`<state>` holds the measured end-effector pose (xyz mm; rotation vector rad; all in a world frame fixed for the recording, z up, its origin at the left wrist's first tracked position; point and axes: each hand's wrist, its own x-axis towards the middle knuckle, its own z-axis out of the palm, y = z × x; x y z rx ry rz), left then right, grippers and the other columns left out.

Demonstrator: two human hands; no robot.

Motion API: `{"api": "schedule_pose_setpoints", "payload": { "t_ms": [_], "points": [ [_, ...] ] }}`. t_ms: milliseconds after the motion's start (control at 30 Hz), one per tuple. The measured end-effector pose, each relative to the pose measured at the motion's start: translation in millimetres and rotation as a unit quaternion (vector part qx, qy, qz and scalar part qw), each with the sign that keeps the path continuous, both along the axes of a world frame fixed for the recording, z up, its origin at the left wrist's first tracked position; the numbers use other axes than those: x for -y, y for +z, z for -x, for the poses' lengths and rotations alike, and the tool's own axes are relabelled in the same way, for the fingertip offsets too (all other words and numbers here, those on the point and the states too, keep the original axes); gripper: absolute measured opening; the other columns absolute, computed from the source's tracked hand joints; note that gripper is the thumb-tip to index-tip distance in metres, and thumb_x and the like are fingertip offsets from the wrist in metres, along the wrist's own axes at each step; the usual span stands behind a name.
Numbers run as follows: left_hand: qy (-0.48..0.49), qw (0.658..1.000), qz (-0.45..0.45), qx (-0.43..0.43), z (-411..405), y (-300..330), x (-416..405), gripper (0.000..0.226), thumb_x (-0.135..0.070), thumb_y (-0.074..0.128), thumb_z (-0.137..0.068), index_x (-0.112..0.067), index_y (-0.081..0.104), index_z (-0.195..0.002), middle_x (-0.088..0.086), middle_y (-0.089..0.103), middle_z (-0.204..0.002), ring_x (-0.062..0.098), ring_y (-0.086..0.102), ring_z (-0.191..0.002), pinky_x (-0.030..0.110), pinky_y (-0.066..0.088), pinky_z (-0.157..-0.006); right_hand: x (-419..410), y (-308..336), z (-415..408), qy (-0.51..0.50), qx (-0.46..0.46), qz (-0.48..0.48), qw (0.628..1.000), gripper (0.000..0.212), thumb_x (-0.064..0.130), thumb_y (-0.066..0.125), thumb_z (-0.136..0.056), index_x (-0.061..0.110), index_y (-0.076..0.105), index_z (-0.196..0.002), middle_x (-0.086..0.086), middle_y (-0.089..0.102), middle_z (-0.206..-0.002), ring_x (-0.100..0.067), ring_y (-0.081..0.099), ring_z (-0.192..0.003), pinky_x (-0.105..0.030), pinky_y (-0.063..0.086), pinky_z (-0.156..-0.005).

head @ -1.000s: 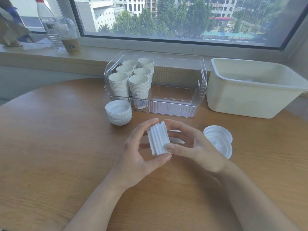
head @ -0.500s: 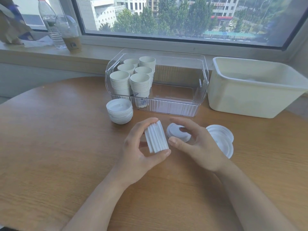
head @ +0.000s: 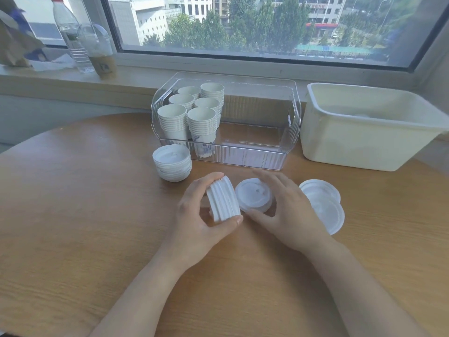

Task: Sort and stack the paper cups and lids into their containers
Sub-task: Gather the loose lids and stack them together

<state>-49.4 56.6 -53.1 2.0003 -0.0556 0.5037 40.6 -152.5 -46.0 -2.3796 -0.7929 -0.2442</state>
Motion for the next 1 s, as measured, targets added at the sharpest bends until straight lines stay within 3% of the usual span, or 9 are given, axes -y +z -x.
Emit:
{"api": "schedule_pose_setpoints", "payload": {
  "t_ms": [133, 267, 433, 567, 667, 800, 1000],
  "points": [
    [-0.006, 1.000, 0.000, -0.006, -1, -2, -1, 0.082, -0.028, 0.096, -0.076, -0.040, 0.052, -0.145, -0.023, 0.055, -0.139, 0.008, 0.057, -0.129, 0.028, 0.060, -0.091, -2, 6, 4, 0.087, -0.070, -0.109, 0.988, 0.078, 0.042, 0.086, -0.084, 0.042, 0.046, -0.151, 0.028, 0.050, -0.141, -0.004, 0.052, -0.133, -0.026, 0.054, -0.101],
    [-0.012, 1.000, 0.002, -0.004, -2, -4, -2, 0.081, -0.033, 0.094, -0.076, -0.040, 0.052, -0.145, -0.021, 0.055, -0.138, 0.012, 0.057, -0.130, 0.035, 0.062, -0.092, -5, 8, 6, 0.128, -0.124, -0.173, 0.969, 0.075, 0.028, 0.087, -0.086, 0.038, 0.049, -0.150, 0.023, 0.057, -0.144, -0.006, 0.053, -0.138, -0.026, 0.049, -0.108],
    [-0.014, 1.000, 0.001, -0.001, -3, -4, -1, 0.081, -0.041, 0.090, -0.074, -0.041, 0.052, -0.145, -0.021, 0.056, -0.137, 0.011, 0.058, -0.128, 0.034, 0.062, -0.090, -9, 12, 10, 0.170, -0.236, -0.273, 0.917, 0.075, 0.000, 0.080, -0.089, 0.028, 0.048, -0.152, 0.008, 0.062, -0.142, -0.017, 0.064, -0.130, -0.034, 0.058, -0.099],
    [-0.011, 1.000, 0.006, 0.003, -2, -2, -1, 0.081, -0.048, 0.087, -0.073, -0.041, 0.051, -0.145, -0.022, 0.055, -0.137, 0.010, 0.059, -0.126, 0.034, 0.063, -0.087, -14, 14, 15, 0.201, -0.306, -0.304, 0.880, 0.070, -0.005, 0.067, -0.098, 0.025, 0.043, -0.156, 0.004, 0.057, -0.151, -0.022, 0.065, -0.129, -0.040, 0.056, -0.104],
    [-0.002, 1.000, -0.002, 0.009, -2, -2, -2, 0.082, -0.044, 0.091, -0.074, -0.043, 0.051, -0.145, -0.022, 0.057, -0.137, 0.011, 0.061, -0.125, 0.036, 0.062, -0.088, -15, 16, 17, 0.213, -0.343, -0.327, 0.854, 0.064, -0.008, 0.057, -0.101, 0.022, 0.042, -0.156, 0.000, 0.062, -0.147, -0.025, 0.064, -0.130, -0.037, 0.056, -0.102],
    [-0.011, 1.000, -0.011, 0.006, -1, -2, -2, 0.083, -0.047, 0.090, -0.075, -0.045, 0.048, -0.147, -0.022, 0.055, -0.140, 0.013, 0.059, -0.130, 0.041, 0.060, -0.096, -13, 16, 16, 0.212, -0.356, -0.328, 0.849, 0.063, -0.009, 0.056, -0.101, 0.019, 0.042, -0.155, -0.010, 0.067, -0.140, -0.031, 0.066, -0.128, -0.043, 0.055, -0.106],
    [-0.028, 0.999, -0.025, 0.018, 1, 0, -1, 0.084, -0.046, 0.088, -0.076, -0.042, 0.046, -0.149, -0.022, 0.053, -0.142, 0.012, 0.057, -0.131, 0.030, 0.061, -0.090, -8, 18, 14, 0.208, -0.355, -0.310, 0.857, 0.061, -0.007, 0.061, -0.100, 0.019, 0.046, -0.153, -0.013, 0.068, -0.137, -0.034, 0.066, -0.126, -0.049, 0.054, -0.107]
  ]
}}
